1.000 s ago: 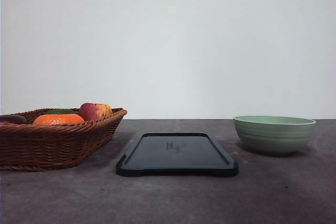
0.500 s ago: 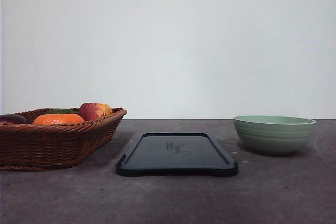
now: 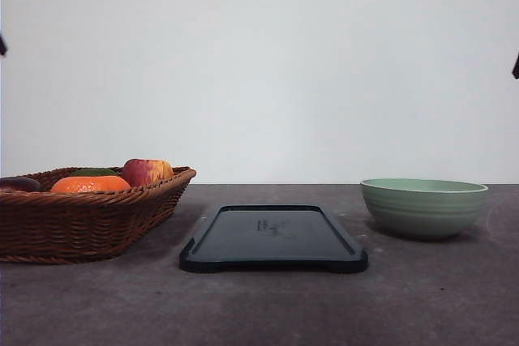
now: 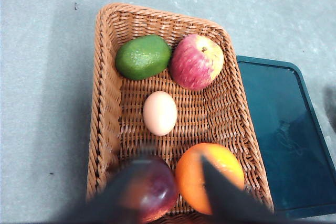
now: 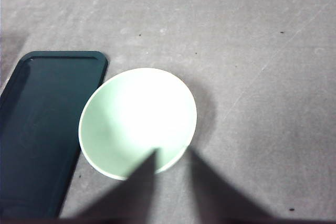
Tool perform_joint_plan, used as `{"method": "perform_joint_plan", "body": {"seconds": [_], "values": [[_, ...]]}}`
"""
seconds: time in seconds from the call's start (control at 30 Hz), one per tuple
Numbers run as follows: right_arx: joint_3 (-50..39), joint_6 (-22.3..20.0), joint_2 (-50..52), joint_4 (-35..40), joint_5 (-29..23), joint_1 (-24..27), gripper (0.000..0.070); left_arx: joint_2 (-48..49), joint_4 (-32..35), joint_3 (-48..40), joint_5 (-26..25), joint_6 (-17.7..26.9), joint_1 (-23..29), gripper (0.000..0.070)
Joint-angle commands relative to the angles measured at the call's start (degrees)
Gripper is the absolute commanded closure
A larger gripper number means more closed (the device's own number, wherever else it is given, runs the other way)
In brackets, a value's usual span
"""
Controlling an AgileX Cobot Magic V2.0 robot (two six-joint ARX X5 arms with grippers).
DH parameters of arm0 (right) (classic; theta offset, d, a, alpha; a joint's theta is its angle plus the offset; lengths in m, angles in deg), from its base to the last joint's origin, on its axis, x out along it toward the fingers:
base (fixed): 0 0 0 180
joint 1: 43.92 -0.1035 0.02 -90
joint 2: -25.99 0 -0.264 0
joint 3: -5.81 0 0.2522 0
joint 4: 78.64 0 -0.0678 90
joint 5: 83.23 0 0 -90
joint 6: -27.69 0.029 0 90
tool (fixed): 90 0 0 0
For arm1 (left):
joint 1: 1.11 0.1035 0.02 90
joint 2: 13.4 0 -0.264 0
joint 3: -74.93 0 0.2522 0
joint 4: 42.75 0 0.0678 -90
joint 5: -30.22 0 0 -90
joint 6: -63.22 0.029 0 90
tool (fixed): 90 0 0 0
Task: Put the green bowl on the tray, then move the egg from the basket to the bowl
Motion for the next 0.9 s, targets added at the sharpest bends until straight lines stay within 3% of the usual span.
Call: {"method": "perform_joint_plan", "body": {"seconds": [0.0, 0.2, 0.33, 0.67, 0.87], "values": [[1.1, -0.6, -0.3, 0.0, 0.2, 0.0, 0.0348, -0.3, 0.6, 1.2, -0.3, 1.0, -0.1, 0.0304], [2.9, 0.4, -0.6, -3.9, 0.0, 0.0, 0.0344, -0.3, 0.6, 1.2, -0.3, 1.0, -0.1, 0.0309], [7.4, 2.1, -3.3, -10.3, -0.1, 0.2, 0.0345, -0.3, 0.7, 1.2, -0.3, 1.0, -0.1, 0.0309], [23.7, -0.2, -18.5, -26.0, -0.2, 0.2, 0.0346, -0.3, 0.7, 1.2, -0.3, 1.0, -0.1, 0.0309], [31.2, -2.0, -29.0, -29.4, 0.0, 0.1, 0.0346, -0.3, 0.7, 1.2, -0.3, 1.0, -0.1, 0.0309]]}}
